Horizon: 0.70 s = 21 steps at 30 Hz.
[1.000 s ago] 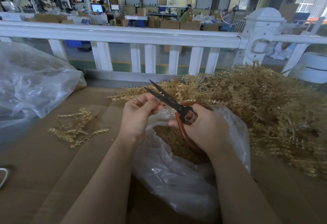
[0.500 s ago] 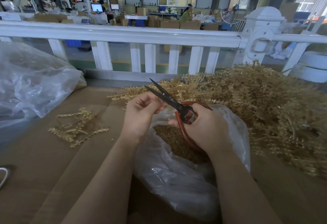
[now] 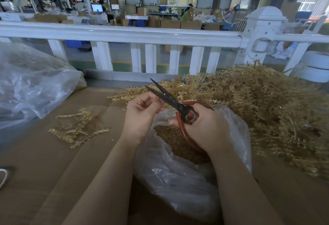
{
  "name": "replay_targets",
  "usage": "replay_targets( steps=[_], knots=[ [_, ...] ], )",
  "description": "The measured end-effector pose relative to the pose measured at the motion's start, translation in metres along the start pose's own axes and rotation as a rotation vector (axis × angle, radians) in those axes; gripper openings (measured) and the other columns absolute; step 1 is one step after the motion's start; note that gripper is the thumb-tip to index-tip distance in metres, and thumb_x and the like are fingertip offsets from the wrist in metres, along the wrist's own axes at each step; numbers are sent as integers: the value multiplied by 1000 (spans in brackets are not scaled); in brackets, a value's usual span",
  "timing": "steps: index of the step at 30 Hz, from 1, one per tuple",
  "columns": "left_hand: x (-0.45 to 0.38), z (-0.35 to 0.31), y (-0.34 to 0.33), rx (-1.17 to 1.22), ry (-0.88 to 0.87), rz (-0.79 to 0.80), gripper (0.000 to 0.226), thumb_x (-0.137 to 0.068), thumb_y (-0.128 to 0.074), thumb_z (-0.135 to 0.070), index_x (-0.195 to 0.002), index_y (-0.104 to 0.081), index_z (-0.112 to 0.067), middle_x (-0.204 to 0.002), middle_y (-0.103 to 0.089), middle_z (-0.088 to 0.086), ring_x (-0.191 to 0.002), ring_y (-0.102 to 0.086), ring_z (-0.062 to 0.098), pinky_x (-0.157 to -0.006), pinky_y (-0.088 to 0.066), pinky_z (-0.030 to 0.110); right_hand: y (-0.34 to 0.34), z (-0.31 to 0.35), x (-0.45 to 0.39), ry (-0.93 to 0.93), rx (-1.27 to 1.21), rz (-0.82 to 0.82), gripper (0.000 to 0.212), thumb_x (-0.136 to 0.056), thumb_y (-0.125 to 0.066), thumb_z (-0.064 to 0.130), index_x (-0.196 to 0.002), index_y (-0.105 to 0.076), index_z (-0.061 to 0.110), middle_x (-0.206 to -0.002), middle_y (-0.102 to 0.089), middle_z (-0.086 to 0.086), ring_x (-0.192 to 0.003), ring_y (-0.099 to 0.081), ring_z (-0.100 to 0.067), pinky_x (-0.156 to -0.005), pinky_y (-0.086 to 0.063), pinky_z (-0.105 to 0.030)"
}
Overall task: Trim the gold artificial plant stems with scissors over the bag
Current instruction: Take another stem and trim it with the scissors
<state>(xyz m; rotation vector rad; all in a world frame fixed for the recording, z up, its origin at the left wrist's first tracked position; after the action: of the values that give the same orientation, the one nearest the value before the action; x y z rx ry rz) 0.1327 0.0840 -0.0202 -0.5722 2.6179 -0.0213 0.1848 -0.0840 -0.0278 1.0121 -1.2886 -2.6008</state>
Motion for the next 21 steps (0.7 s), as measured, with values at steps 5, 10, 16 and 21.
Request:
replay_targets(
  steps=[5,10,16,21],
  knots=[
    [-1,3,0,24,-8,11,20,-94,-59,2,-85,-70,-12,-70,-68,-7,-67,-59,9,-69,-51,20,-2,-2,-1,-24,-28,1,70,-62,-48,93,-76,-63,26,-65,-60,15,-63,-54,4,-57,-41,-11],
    [-2,6,3,118,84,-23,15,-95,-59,-4,-89,-70,-11,-77,-71,-2,-70,-60,9,-67,-50,20,-8,-2,0,-130,-257,21,66,-62,-58,89,-75,-65,25,-64,-65,9,-61,-61,-4,-60,-55,-27],
    [-4,5,4,395,256,-53,17,-96,-55,-7,-90,-68,-16,-77,-69,-2,-69,-59,8,-71,-45,23,-11,-8,-5,-358,-595,4,53,-65,-71,75,-73,-70,23,-63,-69,12,-55,-64,0,-48,-43,-13],
    [-5,6,2,516,367,7,16,-99,-50,-12,-93,-64,-18,-83,-70,-1,-79,-68,12,-75,-53,26,-14,-11,-7,-410,-676,11,34,-75,-82,54,-77,-71,22,-65,-70,11,-54,-63,1,-52,-47,-17]
  ],
)
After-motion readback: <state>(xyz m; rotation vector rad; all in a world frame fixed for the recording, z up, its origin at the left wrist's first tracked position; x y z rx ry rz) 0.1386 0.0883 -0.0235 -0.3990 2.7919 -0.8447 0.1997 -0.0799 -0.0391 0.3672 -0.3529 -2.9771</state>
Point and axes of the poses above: each hand's wrist, its own x-axis away from the middle knuckle, its own y-axis out of the back of the hand, z = x × y, the point moved 1 cm from there along -x, towards the middle knuckle
